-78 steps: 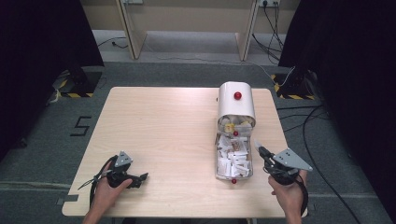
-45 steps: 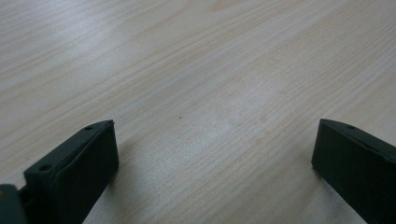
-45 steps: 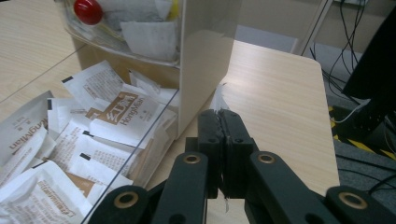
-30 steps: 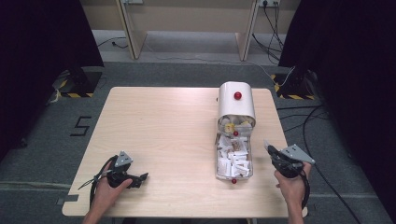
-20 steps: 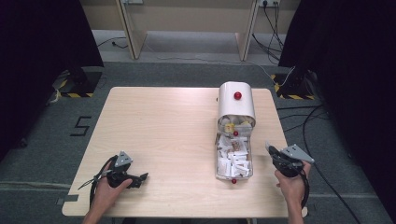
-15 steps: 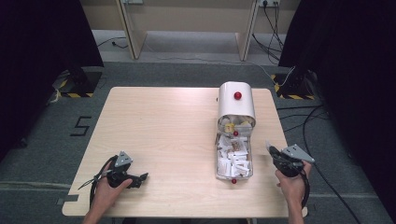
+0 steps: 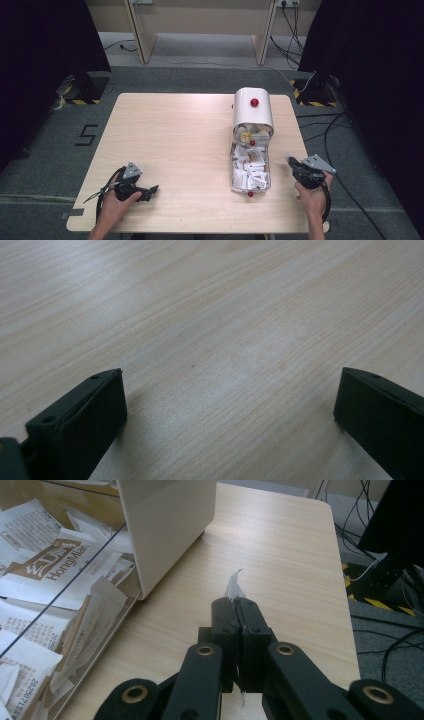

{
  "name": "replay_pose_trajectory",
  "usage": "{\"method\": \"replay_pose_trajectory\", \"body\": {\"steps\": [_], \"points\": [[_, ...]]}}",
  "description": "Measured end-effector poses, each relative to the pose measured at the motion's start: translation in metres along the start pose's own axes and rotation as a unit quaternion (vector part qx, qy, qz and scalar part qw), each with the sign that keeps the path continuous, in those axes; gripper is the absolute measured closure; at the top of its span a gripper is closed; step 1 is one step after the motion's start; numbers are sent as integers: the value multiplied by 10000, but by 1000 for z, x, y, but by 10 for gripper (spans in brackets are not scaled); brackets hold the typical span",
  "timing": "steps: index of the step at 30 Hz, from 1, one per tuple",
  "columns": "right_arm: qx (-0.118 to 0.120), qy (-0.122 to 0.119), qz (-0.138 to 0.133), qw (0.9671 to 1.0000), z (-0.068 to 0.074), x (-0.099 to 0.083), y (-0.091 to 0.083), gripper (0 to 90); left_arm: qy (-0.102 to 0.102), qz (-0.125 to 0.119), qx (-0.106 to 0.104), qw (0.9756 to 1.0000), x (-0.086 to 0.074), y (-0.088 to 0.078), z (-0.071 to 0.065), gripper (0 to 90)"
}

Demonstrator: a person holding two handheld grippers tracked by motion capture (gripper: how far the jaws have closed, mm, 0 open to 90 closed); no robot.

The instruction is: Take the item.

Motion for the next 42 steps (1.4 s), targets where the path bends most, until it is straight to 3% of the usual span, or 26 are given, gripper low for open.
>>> {"method": "replay_pose_trajectory", "body": {"steps": [42], "points": [[17, -36, 282, 9996, 2, -16, 23, 850, -1, 0, -1, 10000, 0, 0, 0, 0]]}}
Point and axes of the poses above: each handheld gripper's, and its own axes: y roughly forward along the jaws, x roughly out of its top, z roughly to its left, the point moved 10 cm from there along y, roughly forward along the jaws, and after that the axes turned 1 degree about -z, right-handed, at the moved point
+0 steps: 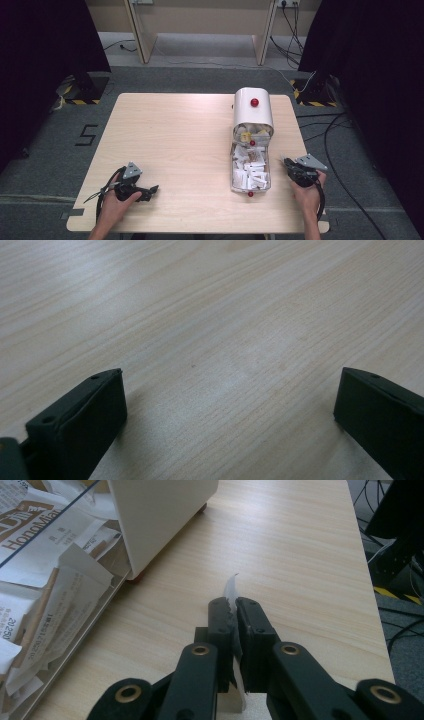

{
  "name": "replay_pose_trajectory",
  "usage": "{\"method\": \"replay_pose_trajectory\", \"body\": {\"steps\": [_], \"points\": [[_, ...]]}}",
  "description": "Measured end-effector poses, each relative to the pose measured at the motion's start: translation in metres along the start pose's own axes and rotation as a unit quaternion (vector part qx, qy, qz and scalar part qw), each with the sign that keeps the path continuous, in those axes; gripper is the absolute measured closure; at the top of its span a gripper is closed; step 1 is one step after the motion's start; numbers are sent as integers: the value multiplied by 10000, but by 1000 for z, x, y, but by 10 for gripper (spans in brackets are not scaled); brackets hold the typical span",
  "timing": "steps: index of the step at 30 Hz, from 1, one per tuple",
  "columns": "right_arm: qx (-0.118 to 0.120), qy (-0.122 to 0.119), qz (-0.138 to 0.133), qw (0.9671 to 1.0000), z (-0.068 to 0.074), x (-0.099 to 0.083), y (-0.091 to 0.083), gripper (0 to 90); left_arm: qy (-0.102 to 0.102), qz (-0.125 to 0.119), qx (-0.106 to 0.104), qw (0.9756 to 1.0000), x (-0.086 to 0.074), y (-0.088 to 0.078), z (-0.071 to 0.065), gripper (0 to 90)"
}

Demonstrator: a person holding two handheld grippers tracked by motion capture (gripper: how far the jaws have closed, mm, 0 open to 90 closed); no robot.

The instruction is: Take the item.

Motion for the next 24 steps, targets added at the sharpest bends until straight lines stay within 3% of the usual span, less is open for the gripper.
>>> {"method": "replay_pose_trajectory", "body": {"steps": [8, 14, 18, 24], "points": [[7, 18, 7, 10000, 1, 0, 0, 813, -11, -4, -1, 10000, 0, 0, 0, 0], [59, 109, -26, 9999, 4, 3, -2, 698, -6, 1, -1, 10000, 0, 0, 0, 0], [41, 43, -46, 10000, 5, 6, -5, 645, -10, -3, -1, 10000, 0, 0, 0, 0], [3, 210, -56, 9998, 4, 6, -10, 521, -4, 1, 0, 10000, 0, 0, 0, 0]]}}
Point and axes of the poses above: each handheld gripper's, and its own axes: y roughly forward along the jaws, x roughly out of its top, z roughly to its left, the point moved 10 cm from there along y, roughly forward along the jaws, and after that the axes turned 1 degree about -z, right-handed, at the moved point
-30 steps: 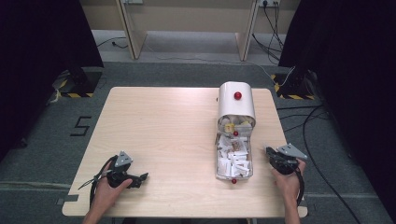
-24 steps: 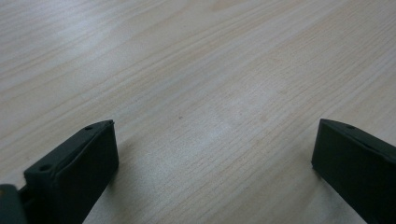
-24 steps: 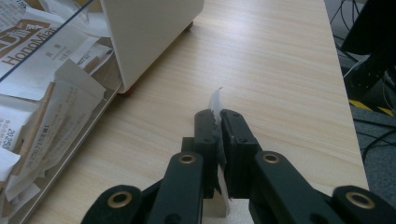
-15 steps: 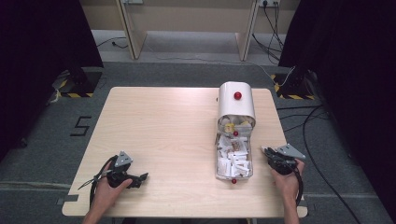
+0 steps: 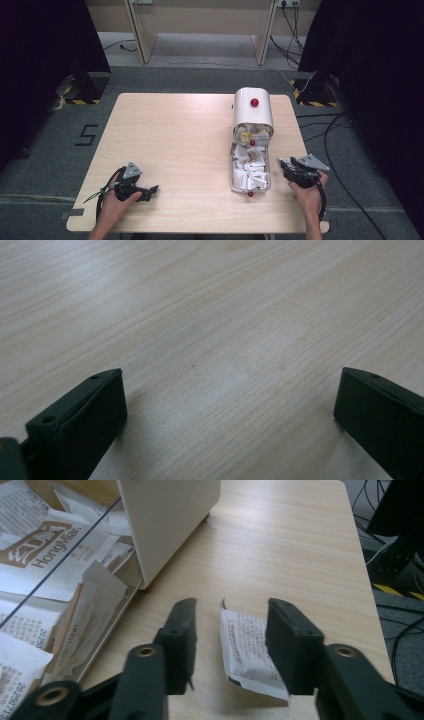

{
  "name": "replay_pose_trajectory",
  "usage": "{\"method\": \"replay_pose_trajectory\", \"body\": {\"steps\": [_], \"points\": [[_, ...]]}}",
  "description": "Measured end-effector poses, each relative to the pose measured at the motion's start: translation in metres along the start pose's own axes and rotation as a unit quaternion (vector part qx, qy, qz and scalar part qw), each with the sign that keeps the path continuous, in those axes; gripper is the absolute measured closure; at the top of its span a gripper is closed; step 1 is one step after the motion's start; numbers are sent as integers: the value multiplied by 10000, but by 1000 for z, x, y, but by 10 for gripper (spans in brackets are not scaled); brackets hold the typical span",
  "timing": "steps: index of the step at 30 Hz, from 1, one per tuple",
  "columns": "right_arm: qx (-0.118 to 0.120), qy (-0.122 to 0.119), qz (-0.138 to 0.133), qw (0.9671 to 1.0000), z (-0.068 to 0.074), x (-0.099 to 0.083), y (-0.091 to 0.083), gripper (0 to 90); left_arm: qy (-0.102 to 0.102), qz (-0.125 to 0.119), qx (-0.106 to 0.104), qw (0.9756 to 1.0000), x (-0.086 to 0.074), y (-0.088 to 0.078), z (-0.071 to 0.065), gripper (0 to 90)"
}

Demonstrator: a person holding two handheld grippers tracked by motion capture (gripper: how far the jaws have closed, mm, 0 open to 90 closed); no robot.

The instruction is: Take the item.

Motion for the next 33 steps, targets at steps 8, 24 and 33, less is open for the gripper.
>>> {"method": "replay_pose_trajectory", "body": {"steps": [8, 24, 33], "points": [[-42, -73, -6, 10000, 5, 0, -7, 456, 0, -2, 0, 10000, 0, 0, 0, 0], [7, -21, 13, 10000, 10, -9, -28, 414, -5, -4, -1, 10000, 0, 0, 0, 0], [108, -74, 44, 9999, 21, -10, -33, 409, 1, 0, -1, 10000, 0, 0, 0, 0]]}}
Point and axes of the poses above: each handheld gripper's, and its own axes: y roughly forward along the jaws, x roughly out of its top, z roughly to its left, the point moved 10 cm from there along y, roughly forward along the jaws, and after that the axes turned 1 degree about -z, right-handed, at the moved point
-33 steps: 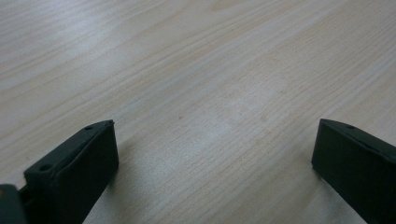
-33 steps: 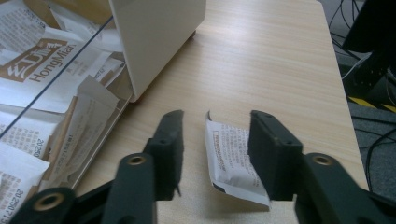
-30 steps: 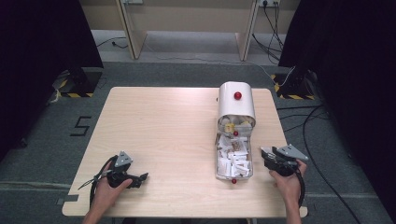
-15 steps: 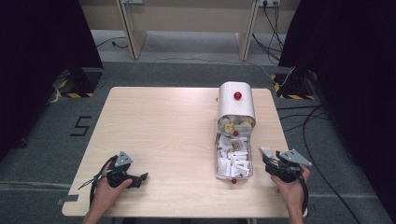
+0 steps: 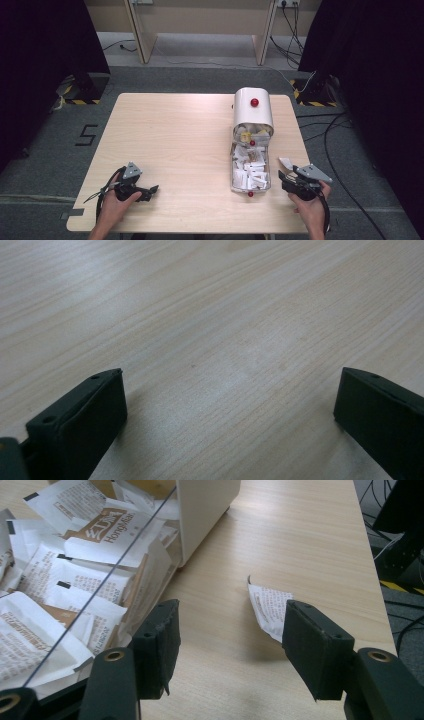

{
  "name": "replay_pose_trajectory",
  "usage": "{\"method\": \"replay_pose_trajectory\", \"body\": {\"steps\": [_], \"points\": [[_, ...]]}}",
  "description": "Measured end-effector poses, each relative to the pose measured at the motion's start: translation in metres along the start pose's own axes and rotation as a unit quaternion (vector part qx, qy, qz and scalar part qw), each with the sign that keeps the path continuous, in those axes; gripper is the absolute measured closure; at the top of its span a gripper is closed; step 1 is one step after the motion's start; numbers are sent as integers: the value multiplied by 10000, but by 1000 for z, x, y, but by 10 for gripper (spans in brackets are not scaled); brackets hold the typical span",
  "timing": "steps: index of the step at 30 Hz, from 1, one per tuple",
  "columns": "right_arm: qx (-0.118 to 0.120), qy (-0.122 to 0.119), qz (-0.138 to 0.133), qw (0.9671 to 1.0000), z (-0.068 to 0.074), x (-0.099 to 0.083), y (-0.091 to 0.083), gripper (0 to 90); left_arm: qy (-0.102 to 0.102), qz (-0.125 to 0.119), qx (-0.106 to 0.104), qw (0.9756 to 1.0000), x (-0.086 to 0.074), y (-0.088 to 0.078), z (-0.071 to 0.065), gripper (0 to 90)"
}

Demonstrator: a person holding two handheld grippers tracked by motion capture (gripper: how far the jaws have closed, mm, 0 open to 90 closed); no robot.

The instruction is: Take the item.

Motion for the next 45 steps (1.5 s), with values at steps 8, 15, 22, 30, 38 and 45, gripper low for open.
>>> {"method": "replay_pose_trajectory", "body": {"steps": [8, 15, 22, 30, 38, 45], "points": [[17, 21, -6, 10000, 5, -1, -5, 408, 0, 0, 1, 10000, 0, 0, 0, 0], [15, 16, -13, 10000, 7, -5, -10, 407, 1, 0, 1, 10000, 0, 0, 0, 0], [21, -3, -20, 10000, 9, -9, -16, 406, 0, -1, 2, 10000, 0, 0, 0, 0], [33, -14, 33, 10000, 12, -16, -18, 402, 5, -9, 2, 10000, 0, 0, 0, 0], [69, 8, 79, 9999, 15, -23, -19, 389, 3, -7, 0, 10000, 0, 0, 0, 0], [68, -25, 162, 9998, 20, -30, -20, 340, 5, -9, 2, 10000, 0, 0, 0, 0]]}}
Point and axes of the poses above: each handheld gripper's, and its own axes: y roughly forward along the jaws, x roughly out of its top, z roughly to its left, the point moved 10 cm from there along y, roughly forward along the jaws, and after that the axes turned 1 degree about -z, right-handed, at the moved point
